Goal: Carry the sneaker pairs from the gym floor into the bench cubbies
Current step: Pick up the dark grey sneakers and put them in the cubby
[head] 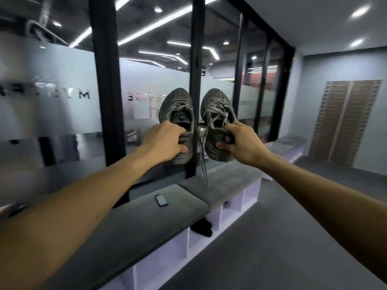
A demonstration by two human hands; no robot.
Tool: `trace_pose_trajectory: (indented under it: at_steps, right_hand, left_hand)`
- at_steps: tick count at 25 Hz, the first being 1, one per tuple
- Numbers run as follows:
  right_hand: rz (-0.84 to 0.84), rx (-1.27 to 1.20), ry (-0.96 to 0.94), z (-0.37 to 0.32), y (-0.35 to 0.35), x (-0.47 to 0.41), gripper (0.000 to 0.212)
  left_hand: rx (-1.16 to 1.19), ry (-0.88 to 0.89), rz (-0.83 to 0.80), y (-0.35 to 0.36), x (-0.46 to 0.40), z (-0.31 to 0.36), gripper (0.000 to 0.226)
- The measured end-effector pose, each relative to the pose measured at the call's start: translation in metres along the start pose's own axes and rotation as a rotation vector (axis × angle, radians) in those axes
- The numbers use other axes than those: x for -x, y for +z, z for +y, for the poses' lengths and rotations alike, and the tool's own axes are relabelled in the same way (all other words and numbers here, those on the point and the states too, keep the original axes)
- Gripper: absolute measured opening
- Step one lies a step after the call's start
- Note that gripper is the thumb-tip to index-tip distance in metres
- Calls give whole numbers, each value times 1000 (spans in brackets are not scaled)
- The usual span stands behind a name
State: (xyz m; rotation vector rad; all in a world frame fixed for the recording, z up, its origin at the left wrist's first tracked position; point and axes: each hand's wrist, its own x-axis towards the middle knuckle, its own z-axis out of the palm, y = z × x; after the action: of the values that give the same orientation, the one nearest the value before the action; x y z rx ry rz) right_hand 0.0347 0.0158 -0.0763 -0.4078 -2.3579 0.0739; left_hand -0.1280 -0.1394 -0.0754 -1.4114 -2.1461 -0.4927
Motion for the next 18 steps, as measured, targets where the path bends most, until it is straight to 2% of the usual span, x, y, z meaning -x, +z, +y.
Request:
trace_pose_trajectory:
  at_steps: [5, 8, 14, 18]
  right_hand:
    - [-70, -152, -208, 4, 73, -56, 25]
    - [-134, -235, -342, 3, 110, -84, 27]
    - [-174, -415, -487, -17, 160, -99, 24]
    - [-166, -479, -529, -33, 182, -94, 22]
  left_hand:
    - [-142, -213, -38, 17, 4, -39, 37]
    - [-230, -353, -45, 22, 11, -50, 32]
    - [-318, -559, -106, 20, 39, -60, 34]
    - [-383, -614, -73, 20, 62, -62, 27]
